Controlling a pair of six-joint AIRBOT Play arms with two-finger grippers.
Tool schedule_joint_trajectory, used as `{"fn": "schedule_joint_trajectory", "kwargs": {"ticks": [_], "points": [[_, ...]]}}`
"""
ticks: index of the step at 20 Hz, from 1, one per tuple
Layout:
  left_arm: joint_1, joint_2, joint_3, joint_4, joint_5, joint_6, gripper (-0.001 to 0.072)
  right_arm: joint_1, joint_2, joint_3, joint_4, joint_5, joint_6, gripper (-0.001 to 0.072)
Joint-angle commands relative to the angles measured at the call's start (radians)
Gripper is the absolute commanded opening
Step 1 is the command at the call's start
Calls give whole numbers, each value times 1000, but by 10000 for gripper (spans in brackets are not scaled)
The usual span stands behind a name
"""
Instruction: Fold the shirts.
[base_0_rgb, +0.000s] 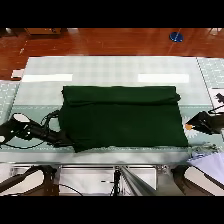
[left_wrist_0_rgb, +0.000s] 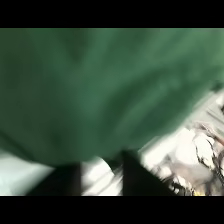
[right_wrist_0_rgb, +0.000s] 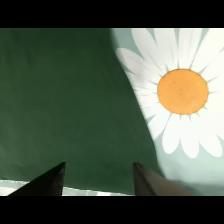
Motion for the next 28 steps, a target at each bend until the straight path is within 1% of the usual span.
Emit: {"fn": "schedule_joint_trajectory", "kwargs": {"ticks": [1, 2, 5, 6, 8, 9, 11, 15, 20, 23, 24, 25, 27, 28], "points": [[-51, -50, 0, -44, 127, 5, 27, -1, 31, 0, -6, -2, 2, 513], [-53, -53, 0, -43, 125, 17, 26, -1, 41, 0, -5, -2, 6, 512], [-39, -53, 0, -18, 111, 16, 24, -1, 45, 0, -10, 27, 13, 515], [-34, -53, 0, -12, 107, 16, 23, -1, 45, 0, -19, 41, 13, 544], [-23, -52, 0, -6, 103, 16, 22, -3, 45, -3, -78, 70, 29, 556], [-21, -52, 0, -6, 99, 16, 22, -19, 45, -14, -87, 83, 32, 591], [-21, -51, 0, -6, 96, 19, 22, -71, 45, -56, -89, 99, 34, 594], [-21, -49, 0, -6, 96, 19, 22, -142, 39, -121, -103, 31, 34, 593], [-21, -49, 0, -6, 97, 19, 22, -141, -101, -153, -87, 30, 43, 591], [-21, -49, 0, -6, 97, 19, 22, -141, -142, -192, -70, -7, 53, 587], [-21, -49, 0, -7, 97, 19, 22, -141, -144, -205, -65, -28, 53, 566], [-21, -49, 0, -7, 96, 19, 22, -141, -144, -217, -58, -52, 54, 525], [-21, -49, 0, -11, 95, 18, 22, -141, -144, -232, -17, -93, 59, 518], [-21, -49, 0, -11, 95, 18, 22, -141, -144, -232, 3, -98, 59, 448]]}}
